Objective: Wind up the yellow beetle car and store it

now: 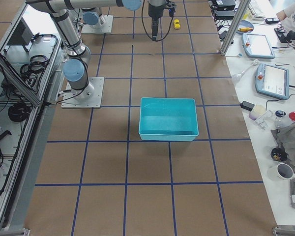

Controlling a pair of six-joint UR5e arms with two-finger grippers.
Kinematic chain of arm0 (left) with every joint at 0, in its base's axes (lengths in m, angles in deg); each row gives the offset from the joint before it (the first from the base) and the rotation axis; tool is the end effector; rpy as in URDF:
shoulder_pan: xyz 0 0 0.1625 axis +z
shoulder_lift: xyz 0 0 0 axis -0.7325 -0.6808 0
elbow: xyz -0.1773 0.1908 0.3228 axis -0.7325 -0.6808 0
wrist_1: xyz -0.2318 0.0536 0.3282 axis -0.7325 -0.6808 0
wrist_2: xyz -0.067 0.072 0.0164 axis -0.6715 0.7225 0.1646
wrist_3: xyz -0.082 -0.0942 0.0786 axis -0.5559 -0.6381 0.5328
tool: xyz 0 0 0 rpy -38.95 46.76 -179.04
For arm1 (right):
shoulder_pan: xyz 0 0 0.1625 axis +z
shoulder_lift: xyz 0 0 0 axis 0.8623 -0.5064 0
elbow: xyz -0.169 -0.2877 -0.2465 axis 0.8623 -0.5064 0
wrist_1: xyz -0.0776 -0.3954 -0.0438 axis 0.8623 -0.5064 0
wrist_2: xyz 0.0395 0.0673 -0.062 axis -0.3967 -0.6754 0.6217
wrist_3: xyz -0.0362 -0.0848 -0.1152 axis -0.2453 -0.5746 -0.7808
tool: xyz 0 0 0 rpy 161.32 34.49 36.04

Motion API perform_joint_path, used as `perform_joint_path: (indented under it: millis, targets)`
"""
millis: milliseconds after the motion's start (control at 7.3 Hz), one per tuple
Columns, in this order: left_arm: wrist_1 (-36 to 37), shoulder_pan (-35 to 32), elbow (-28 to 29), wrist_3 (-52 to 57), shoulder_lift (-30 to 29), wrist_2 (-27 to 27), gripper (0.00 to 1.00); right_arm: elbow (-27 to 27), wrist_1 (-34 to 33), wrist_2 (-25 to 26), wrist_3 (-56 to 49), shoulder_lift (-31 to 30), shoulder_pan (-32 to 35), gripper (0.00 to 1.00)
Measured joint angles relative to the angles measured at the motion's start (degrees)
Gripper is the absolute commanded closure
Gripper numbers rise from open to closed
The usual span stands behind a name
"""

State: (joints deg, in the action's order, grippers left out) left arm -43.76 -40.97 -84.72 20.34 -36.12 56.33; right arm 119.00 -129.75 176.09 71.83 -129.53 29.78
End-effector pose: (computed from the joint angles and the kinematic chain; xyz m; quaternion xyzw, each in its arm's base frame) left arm -0.1197 -0.4814 0.4413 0.0080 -0.9986 0.0519 0.0072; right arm 0.1265 -0.4574 0.4535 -0.0152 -0.9998 -0.0111 0.0057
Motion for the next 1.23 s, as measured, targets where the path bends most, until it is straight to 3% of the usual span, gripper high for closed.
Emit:
perform_joint_path:
  millis: [1232]
  targets:
    - [-0.2,-0.1,-0.1,0.0,0.1,-0.2,0.0,-0.1,-0.8,-0.1,-0.1,0.0,0.0,0.0]
